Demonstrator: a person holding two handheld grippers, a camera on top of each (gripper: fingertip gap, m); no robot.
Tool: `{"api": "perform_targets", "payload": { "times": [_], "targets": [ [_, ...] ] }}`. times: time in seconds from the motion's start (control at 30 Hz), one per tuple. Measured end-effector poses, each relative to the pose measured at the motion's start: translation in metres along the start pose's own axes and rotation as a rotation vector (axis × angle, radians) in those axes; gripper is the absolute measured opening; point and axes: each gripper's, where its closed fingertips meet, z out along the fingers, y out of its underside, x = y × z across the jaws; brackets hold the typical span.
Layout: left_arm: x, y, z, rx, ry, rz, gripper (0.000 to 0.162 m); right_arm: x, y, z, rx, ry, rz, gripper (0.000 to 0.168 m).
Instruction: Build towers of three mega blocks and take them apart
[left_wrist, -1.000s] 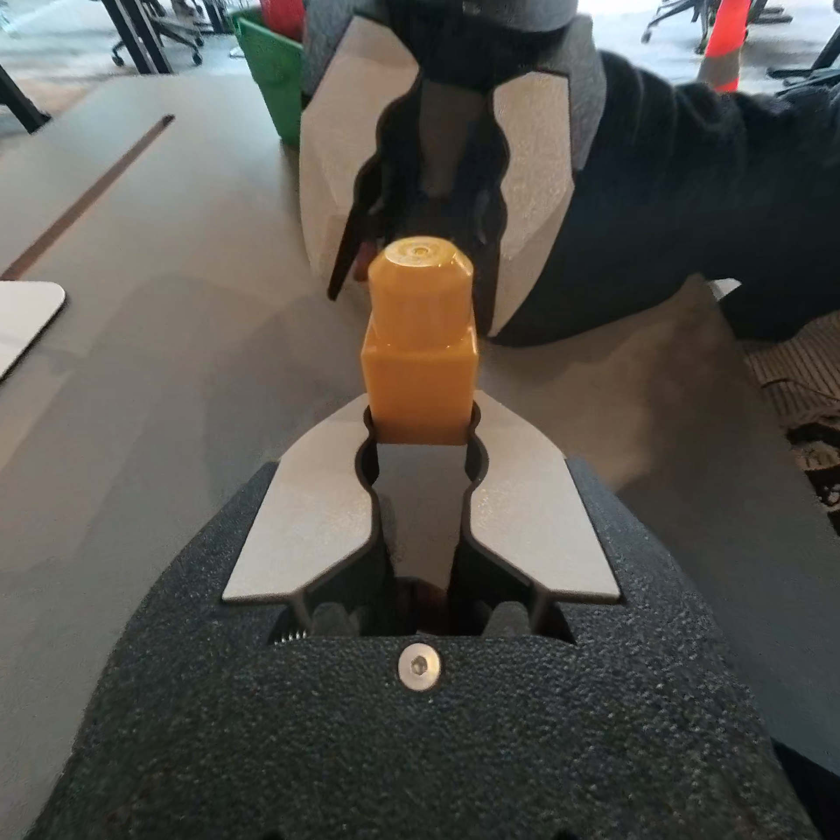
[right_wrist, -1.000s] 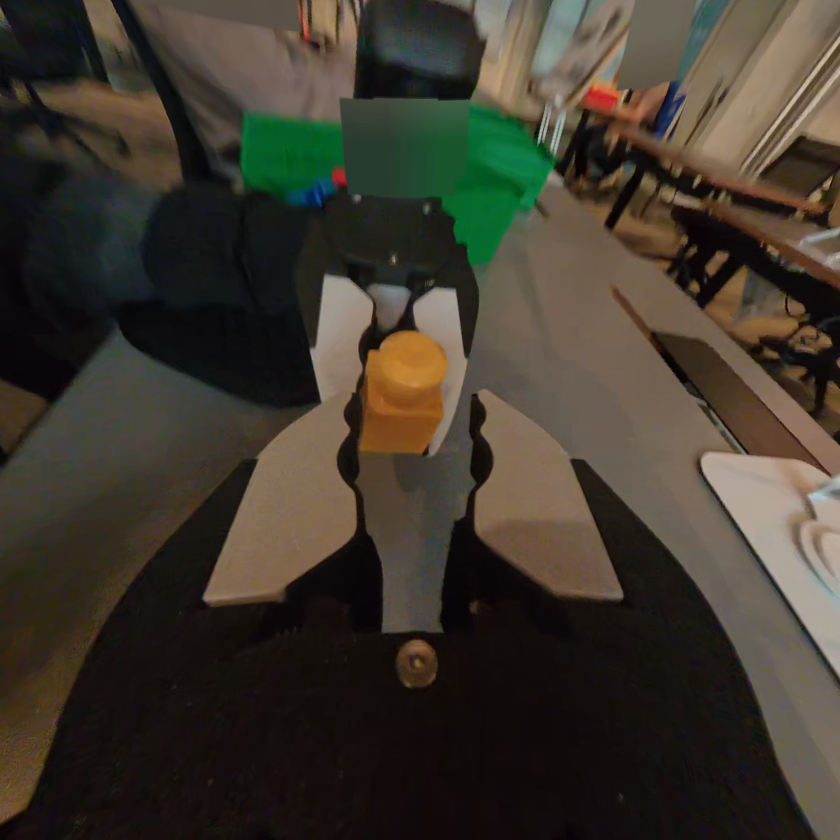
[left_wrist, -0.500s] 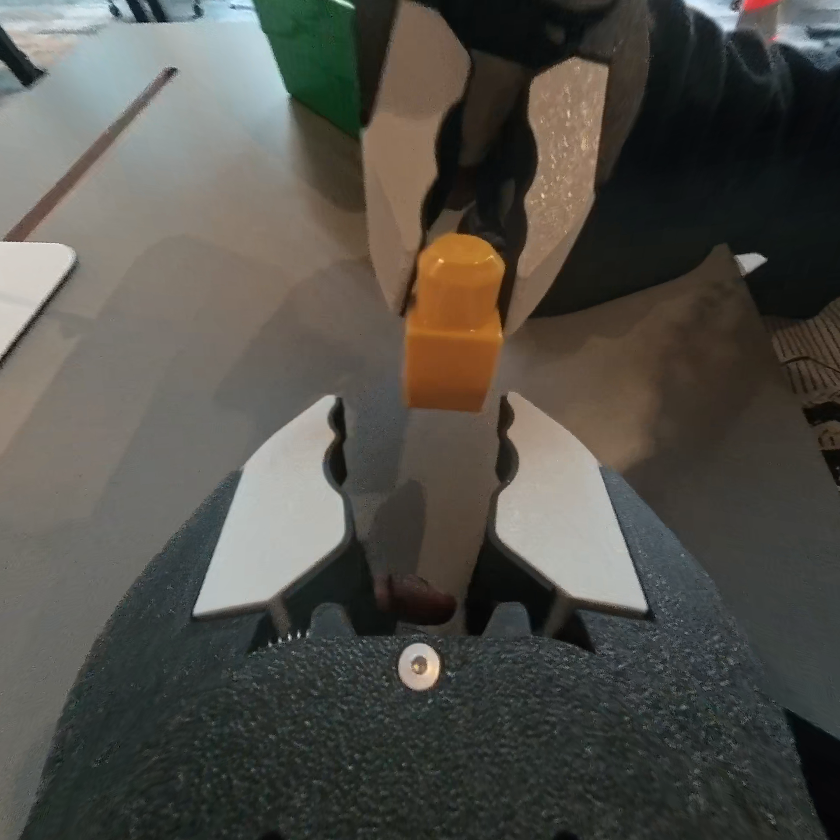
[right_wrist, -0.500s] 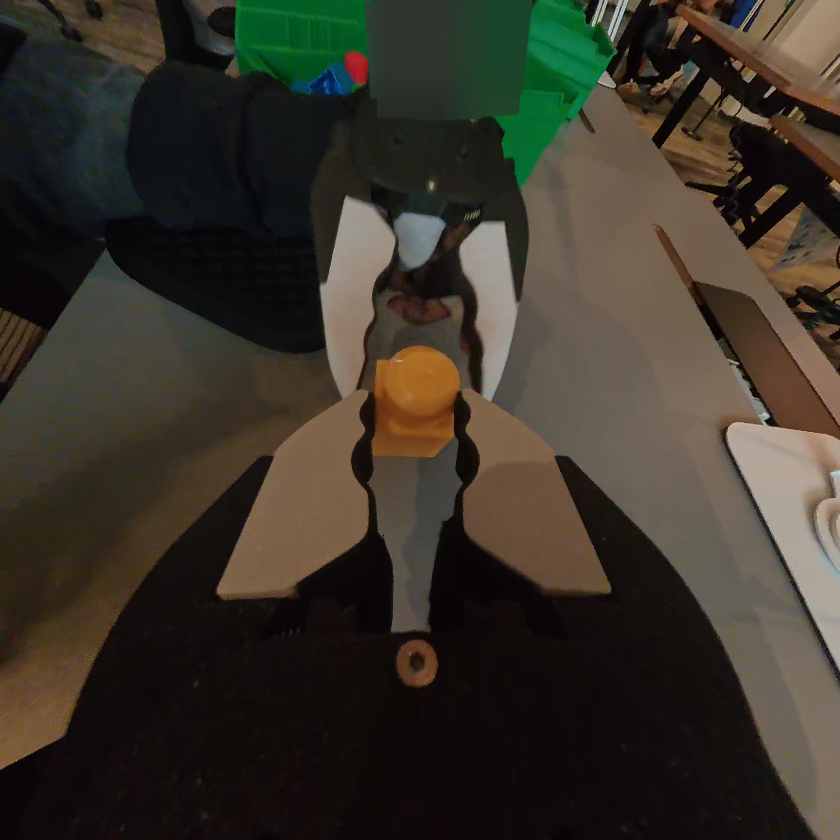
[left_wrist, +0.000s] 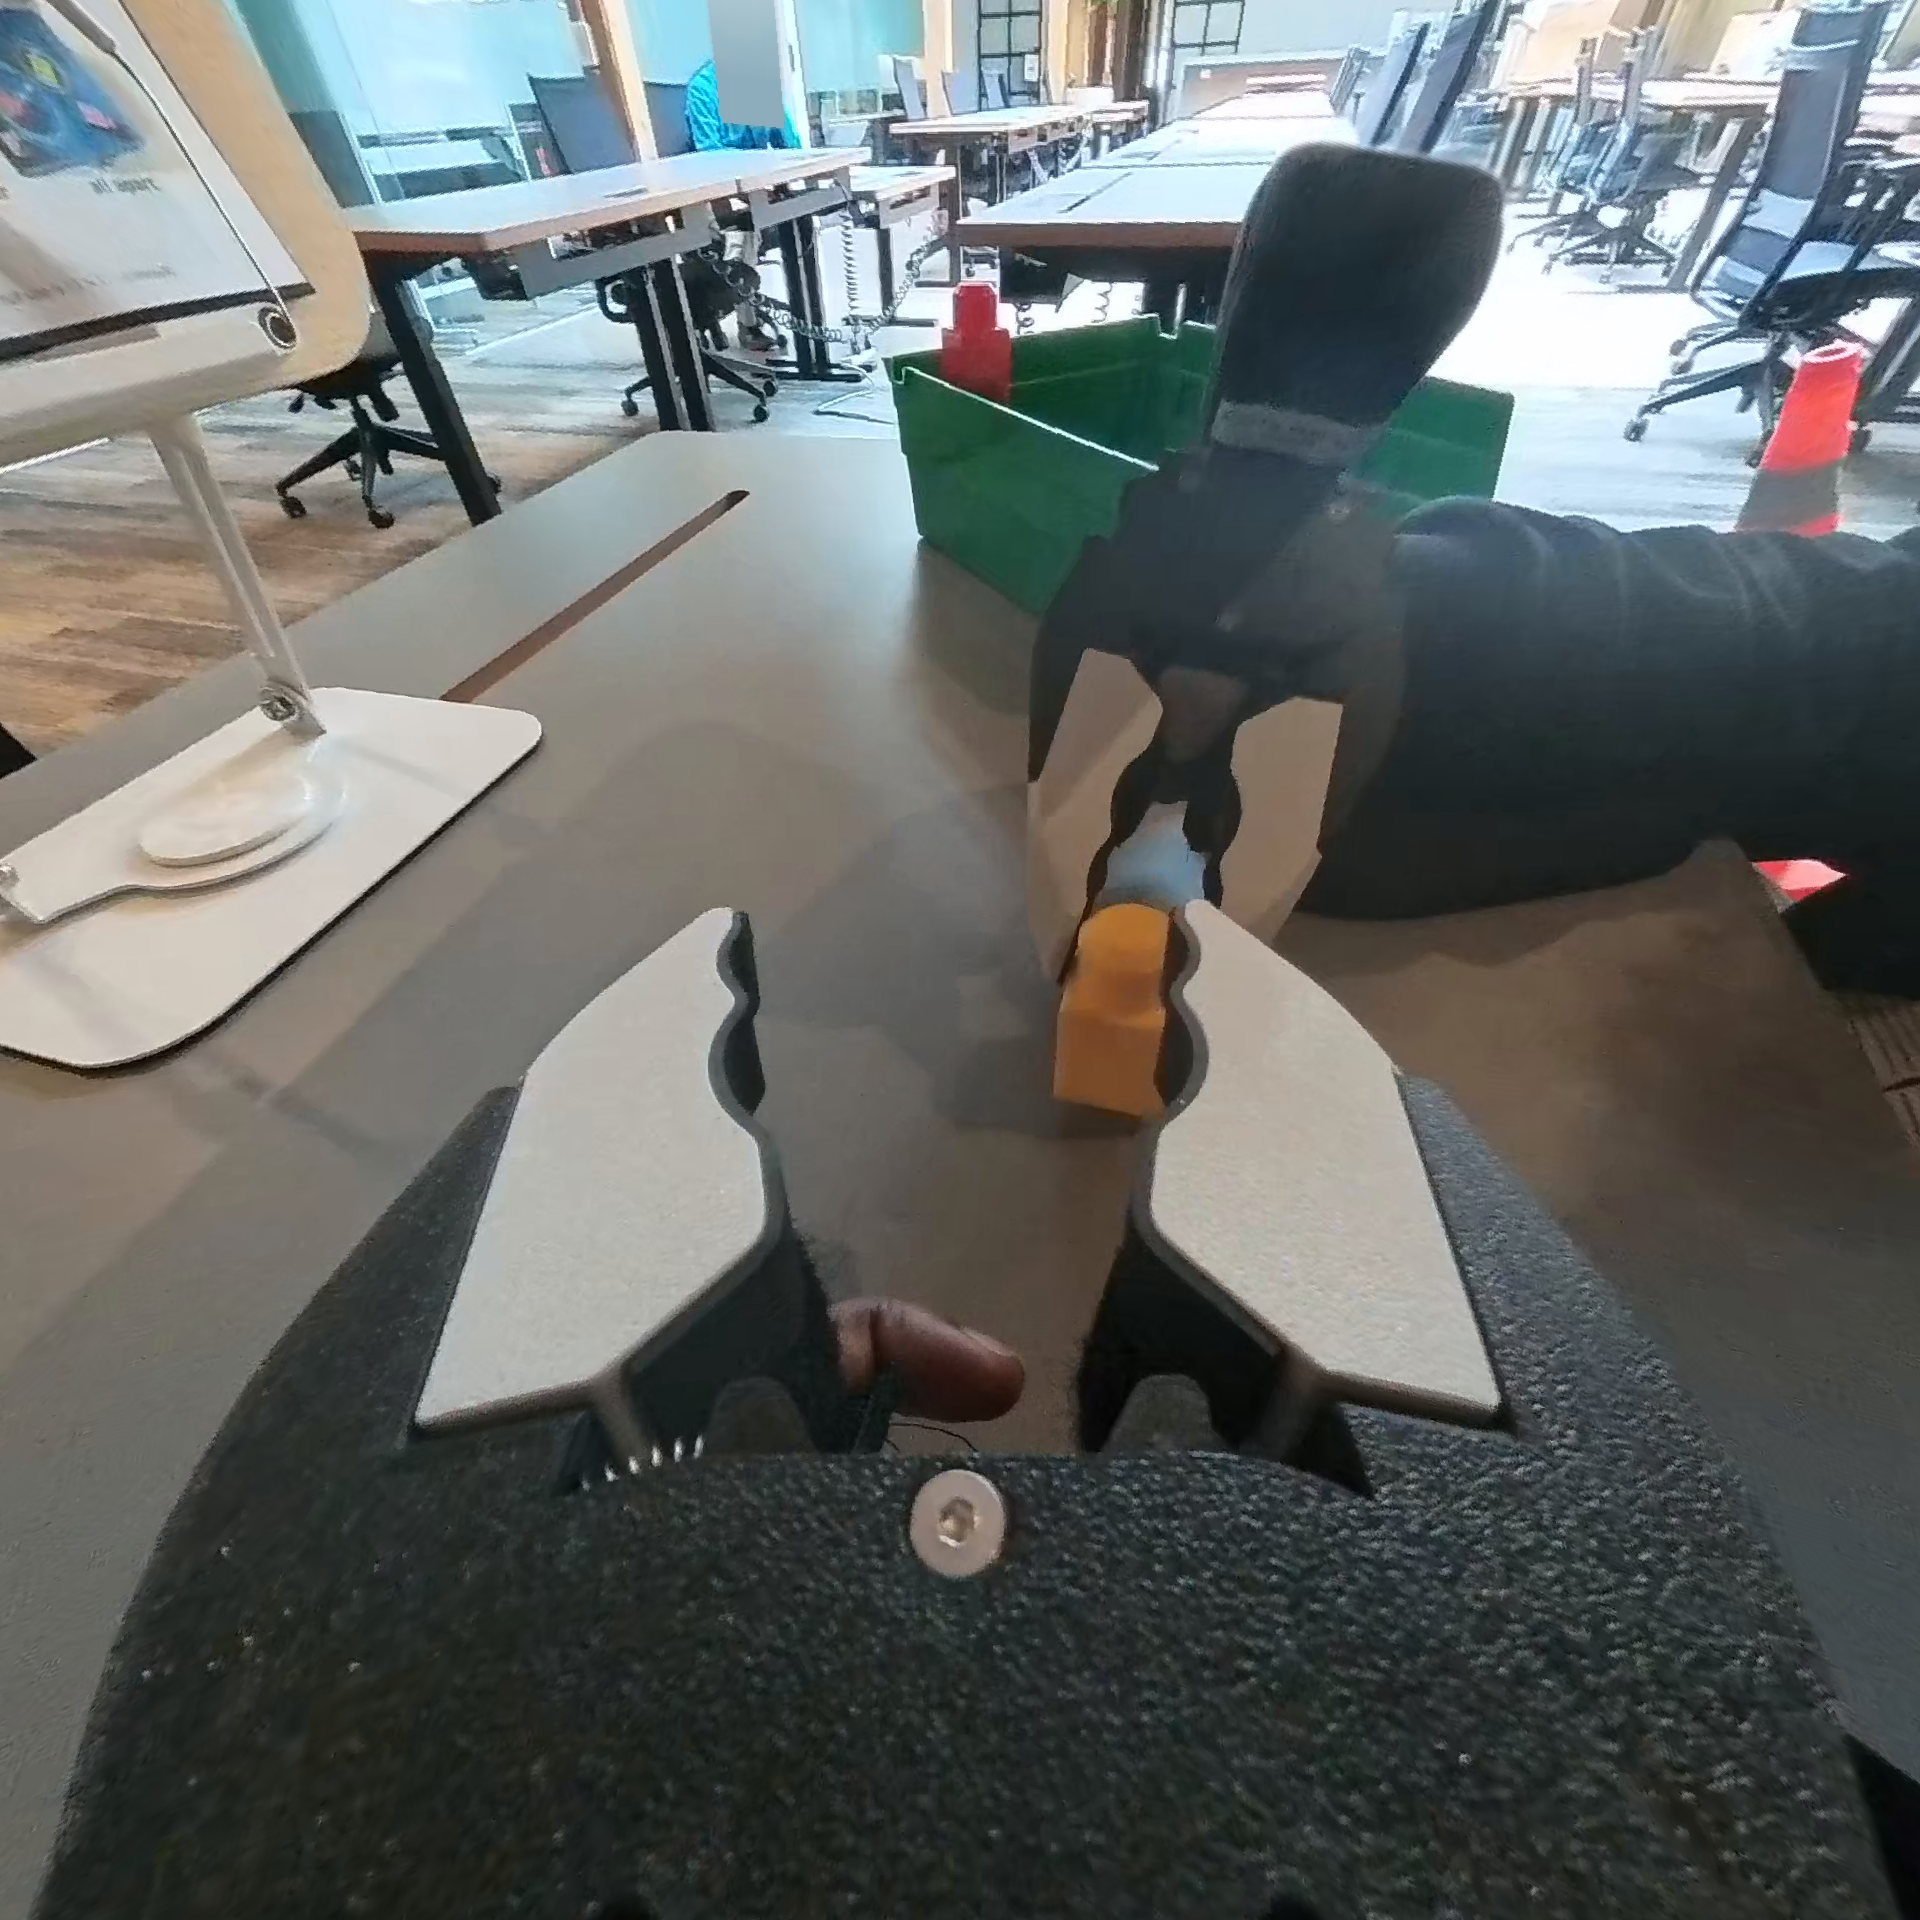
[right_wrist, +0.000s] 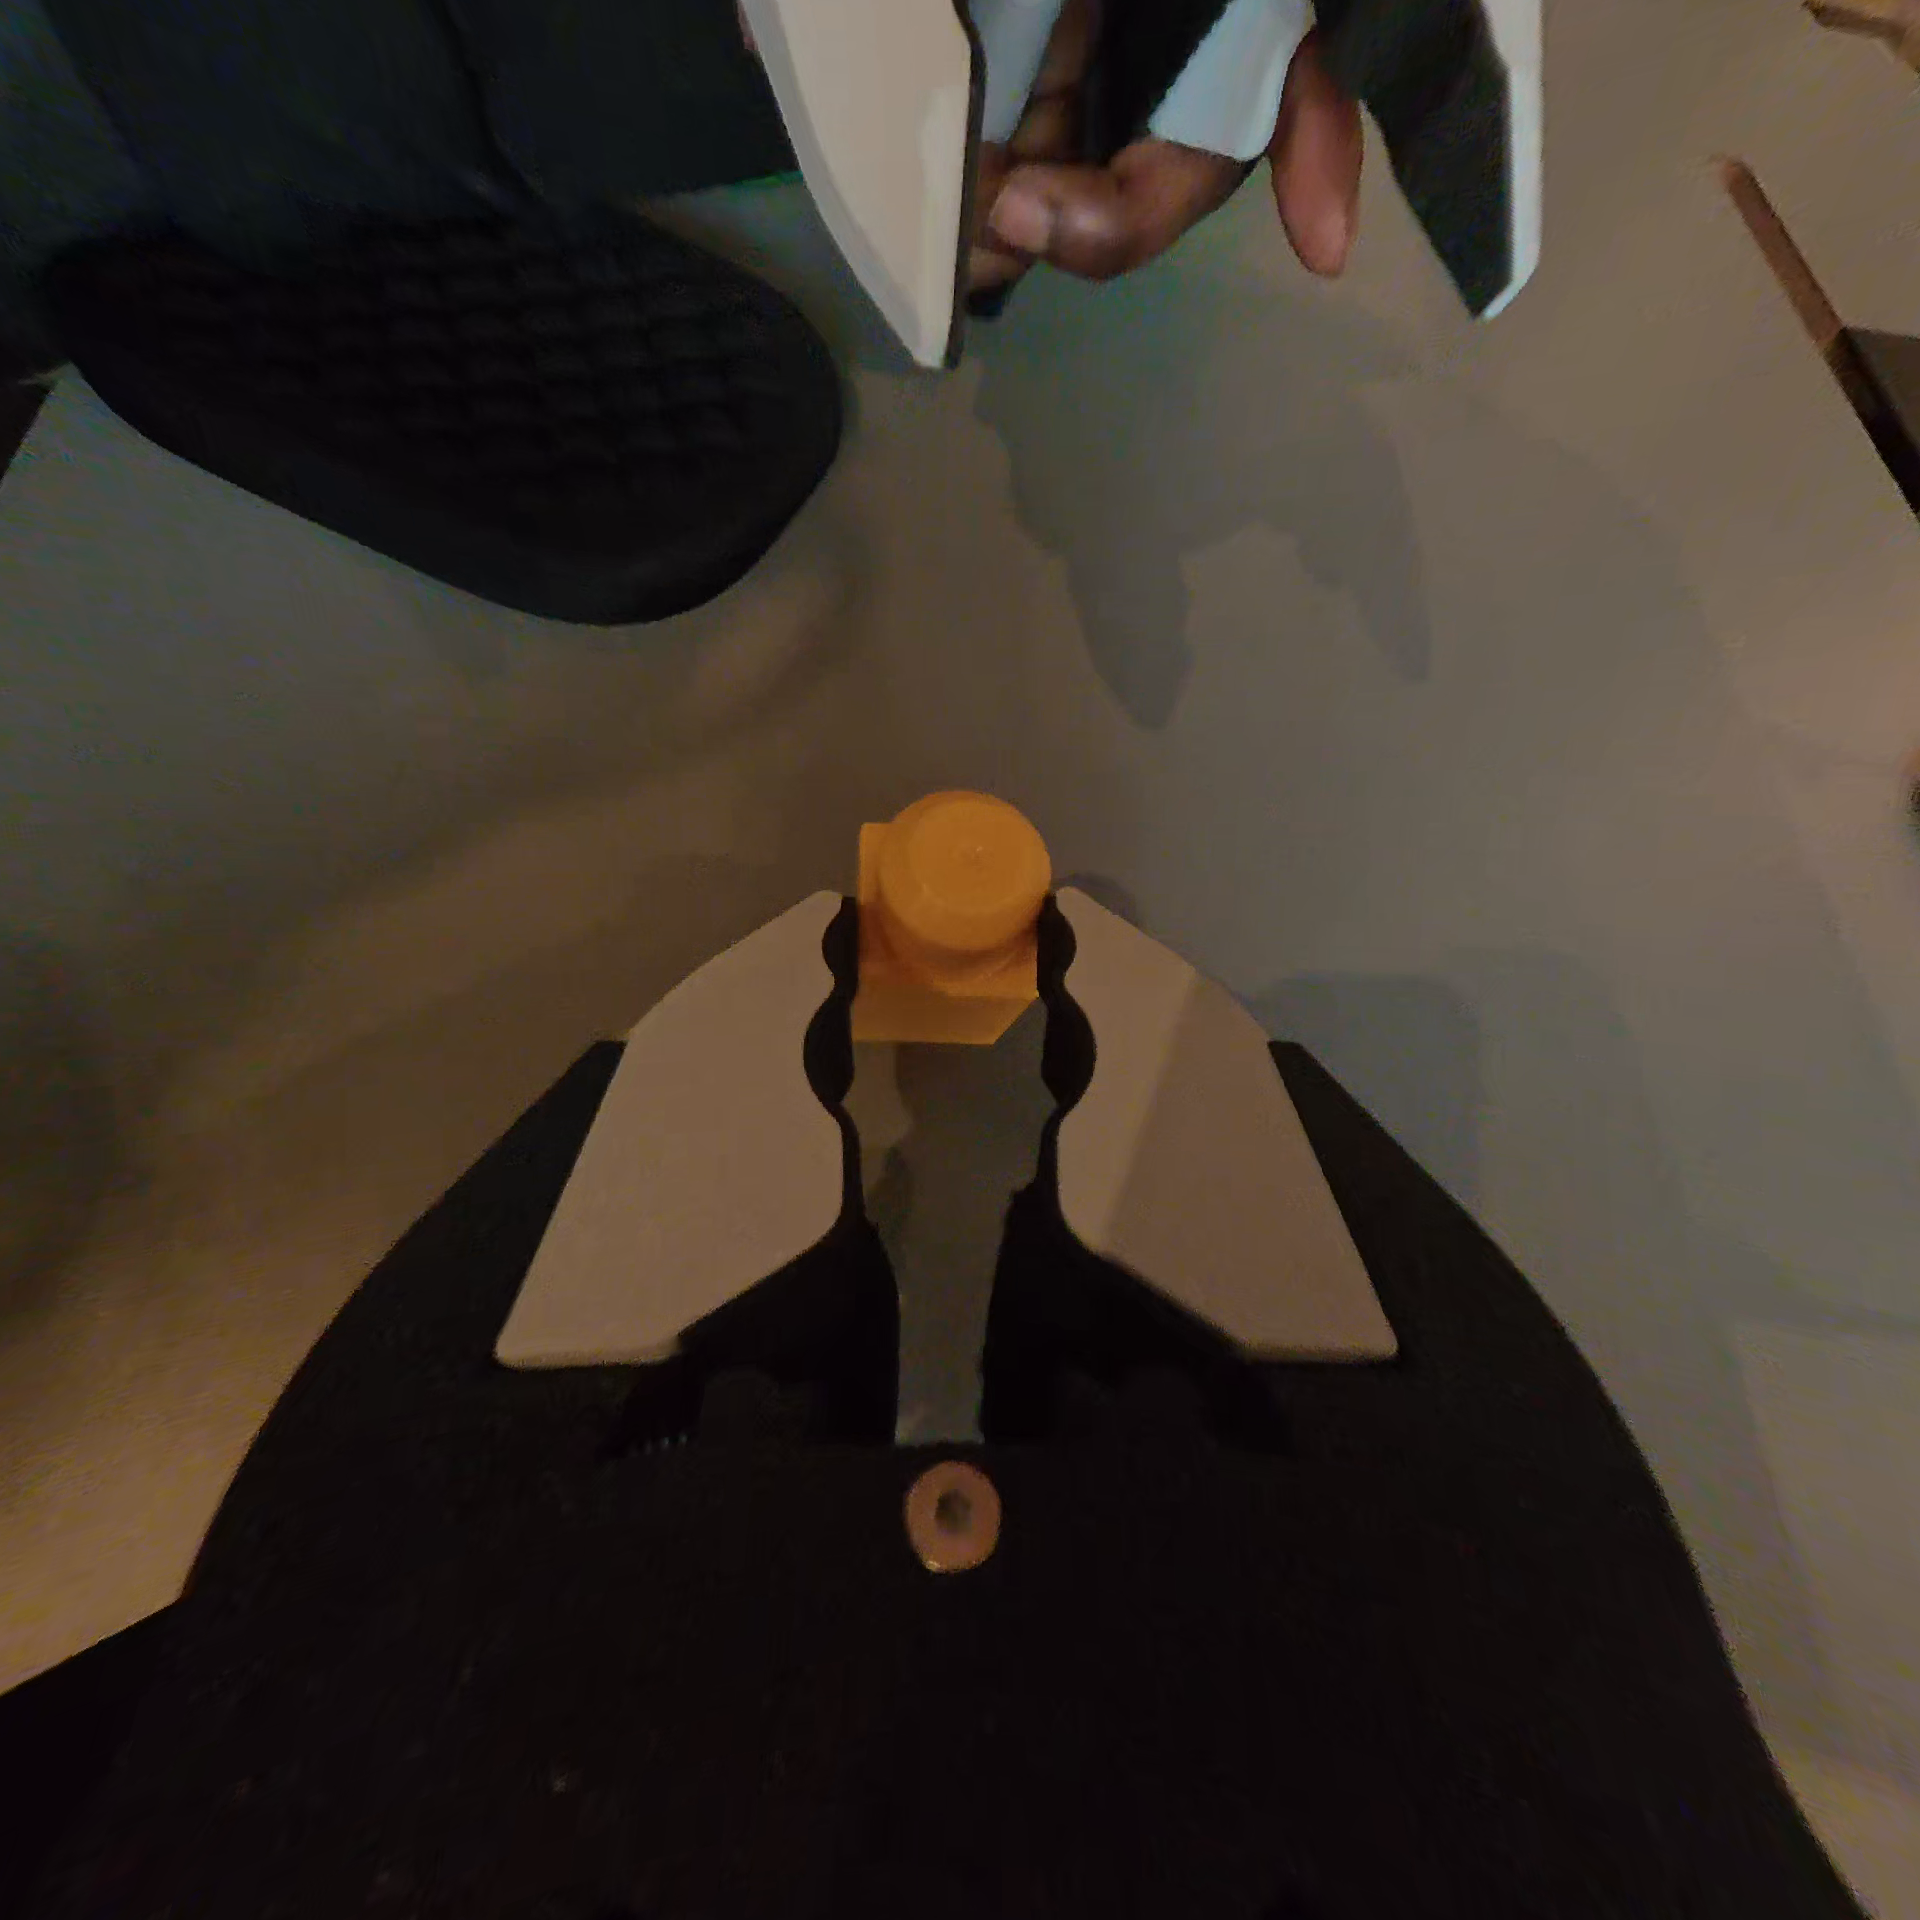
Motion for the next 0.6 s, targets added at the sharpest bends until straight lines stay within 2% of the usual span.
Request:
{"api": "perform_targets", "payload": {
  "times": [0.6],
  "targets": [
    [0.0003,0.0038,0.0005,-0.019,-0.014,0.048,0.073,0.0000,0.0063,0.0013,-0.065,0.022,-0.005,0.033]
  ]
}}
